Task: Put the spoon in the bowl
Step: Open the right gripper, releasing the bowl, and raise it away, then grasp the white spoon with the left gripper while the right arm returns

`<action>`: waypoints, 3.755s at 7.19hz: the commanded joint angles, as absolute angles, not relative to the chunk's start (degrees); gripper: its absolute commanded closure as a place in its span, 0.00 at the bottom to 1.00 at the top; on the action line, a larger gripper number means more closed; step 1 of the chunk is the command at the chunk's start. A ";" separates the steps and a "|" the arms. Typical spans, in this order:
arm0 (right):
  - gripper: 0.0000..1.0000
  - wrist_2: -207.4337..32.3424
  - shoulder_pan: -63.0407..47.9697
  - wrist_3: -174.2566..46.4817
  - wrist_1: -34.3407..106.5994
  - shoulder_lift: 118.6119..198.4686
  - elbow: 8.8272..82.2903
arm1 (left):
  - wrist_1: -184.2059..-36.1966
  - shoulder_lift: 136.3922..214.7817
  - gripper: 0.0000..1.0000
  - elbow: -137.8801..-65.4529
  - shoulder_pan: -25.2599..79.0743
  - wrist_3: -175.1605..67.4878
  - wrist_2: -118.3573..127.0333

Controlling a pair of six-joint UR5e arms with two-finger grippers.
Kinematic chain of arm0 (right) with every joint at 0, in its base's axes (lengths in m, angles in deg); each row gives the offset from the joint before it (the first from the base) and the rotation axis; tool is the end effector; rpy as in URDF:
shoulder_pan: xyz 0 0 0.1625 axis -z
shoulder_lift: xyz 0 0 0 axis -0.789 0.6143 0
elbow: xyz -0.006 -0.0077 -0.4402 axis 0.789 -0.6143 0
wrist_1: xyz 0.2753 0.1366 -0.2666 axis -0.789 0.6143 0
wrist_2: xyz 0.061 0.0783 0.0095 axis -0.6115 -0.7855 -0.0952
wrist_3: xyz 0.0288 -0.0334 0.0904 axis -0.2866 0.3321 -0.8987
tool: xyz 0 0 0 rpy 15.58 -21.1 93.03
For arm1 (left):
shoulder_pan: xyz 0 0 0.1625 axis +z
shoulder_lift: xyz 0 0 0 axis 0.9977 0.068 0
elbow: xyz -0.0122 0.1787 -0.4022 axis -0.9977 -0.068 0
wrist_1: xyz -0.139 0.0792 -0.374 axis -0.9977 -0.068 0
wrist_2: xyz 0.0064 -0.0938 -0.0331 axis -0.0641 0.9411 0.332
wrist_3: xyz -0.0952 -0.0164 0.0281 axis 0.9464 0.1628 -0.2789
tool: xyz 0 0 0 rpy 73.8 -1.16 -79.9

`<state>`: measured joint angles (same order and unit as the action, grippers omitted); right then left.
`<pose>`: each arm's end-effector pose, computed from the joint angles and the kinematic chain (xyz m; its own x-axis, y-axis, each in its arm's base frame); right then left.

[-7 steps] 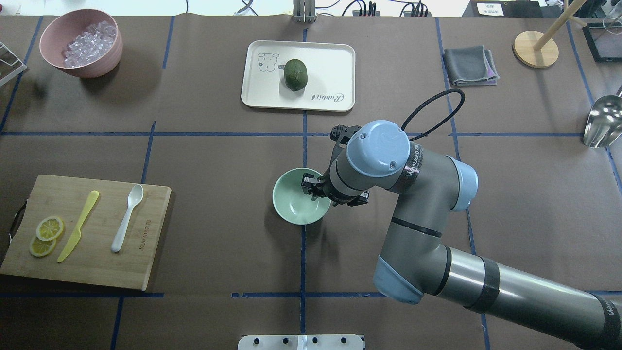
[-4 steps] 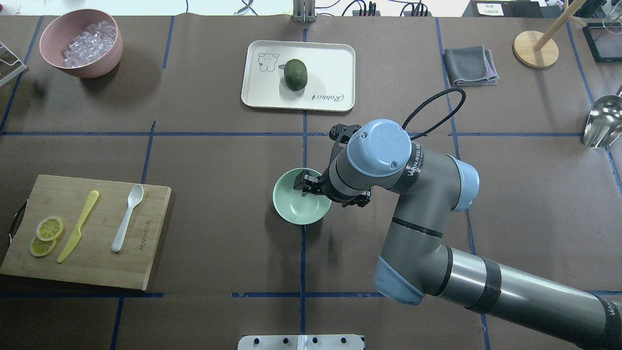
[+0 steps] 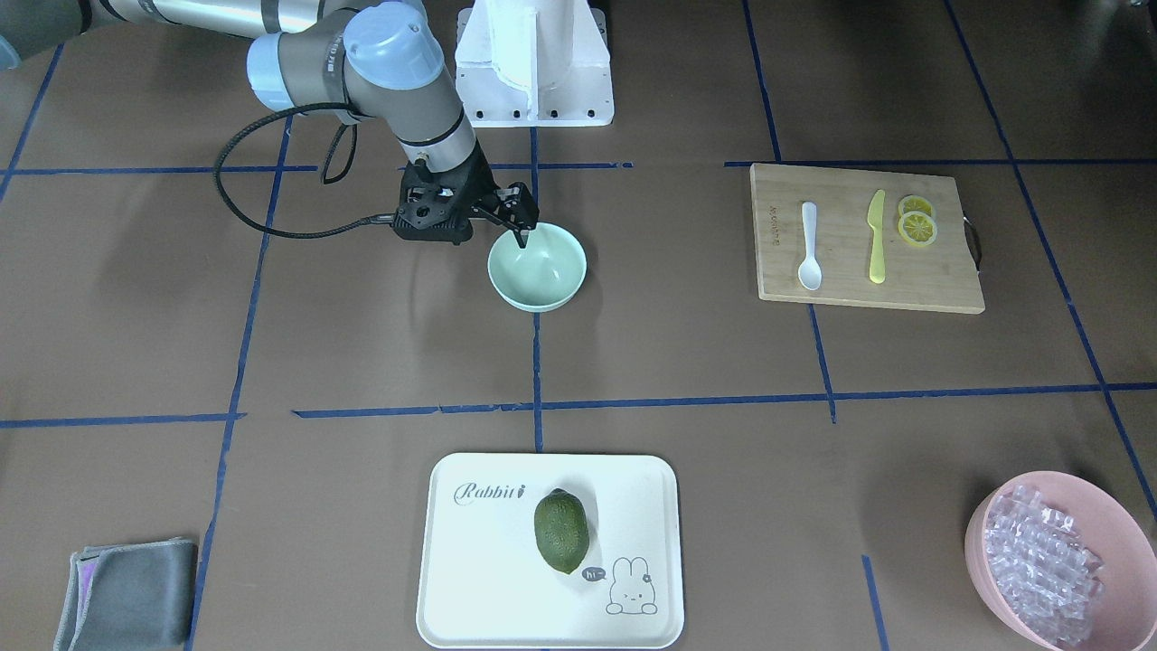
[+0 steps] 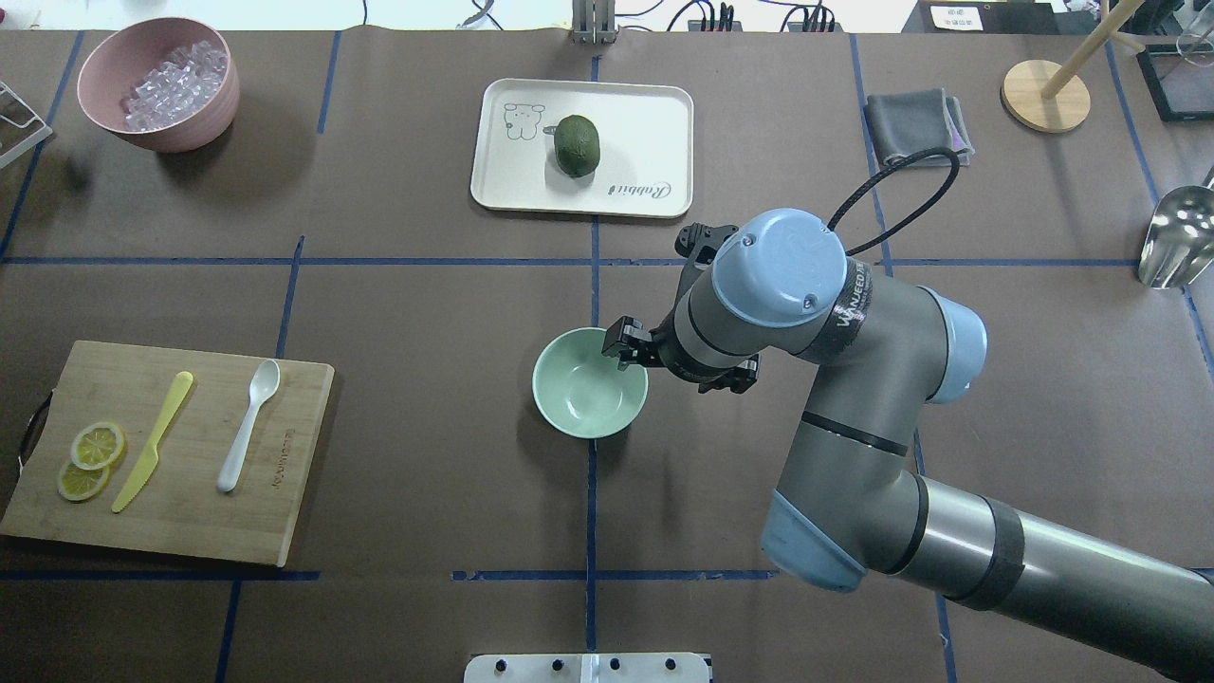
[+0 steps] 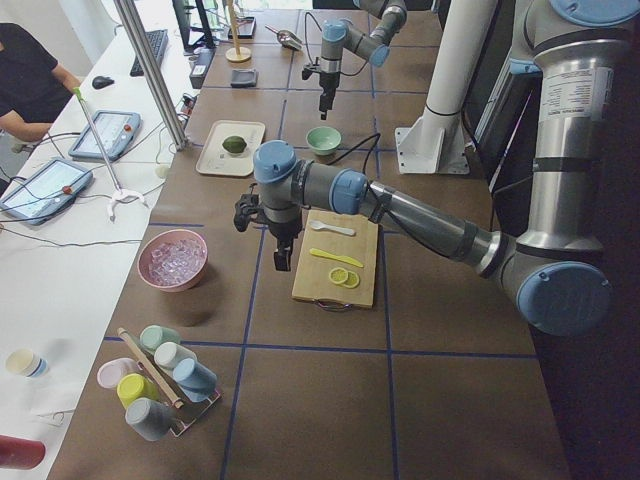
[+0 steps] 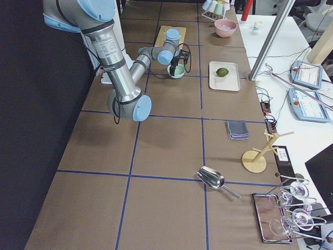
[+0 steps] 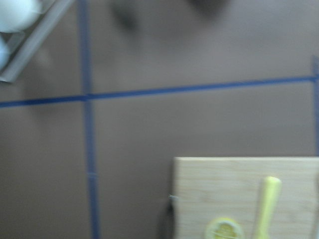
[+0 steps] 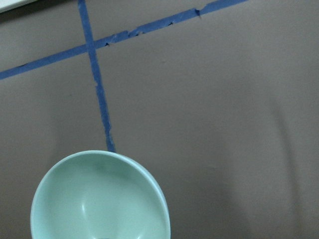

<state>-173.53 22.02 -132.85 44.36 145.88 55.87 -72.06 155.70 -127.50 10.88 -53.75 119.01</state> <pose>-0.5052 -0.4088 0.2377 0.5620 0.2390 0.7919 -0.2107 0.9671 -0.1424 0.0576 -0.4561 0.4734 0.6650 0.1021 -0.7399 -0.0794 0.9947 0.0659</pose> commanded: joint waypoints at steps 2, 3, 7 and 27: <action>0.01 -179.18 12.07 -117.78 50.50 149.27 58.81 | -73.36 156.17 0.00 -135.15 23.50 -36.68 116.15; 0.01 -185.49 4.54 -107.95 53.74 151.29 60.82 | -76.68 156.17 0.00 -134.98 27.79 -31.18 112.65; 0.01 -196.97 -15.03 -75.29 54.66 165.08 62.43 | -97.69 156.34 0.00 -125.41 42.12 -13.05 101.49; 0.00 -197.06 -16.98 -71.73 54.83 168.19 62.07 | -101.15 160.04 0.24 -117.22 49.72 -8.19 96.10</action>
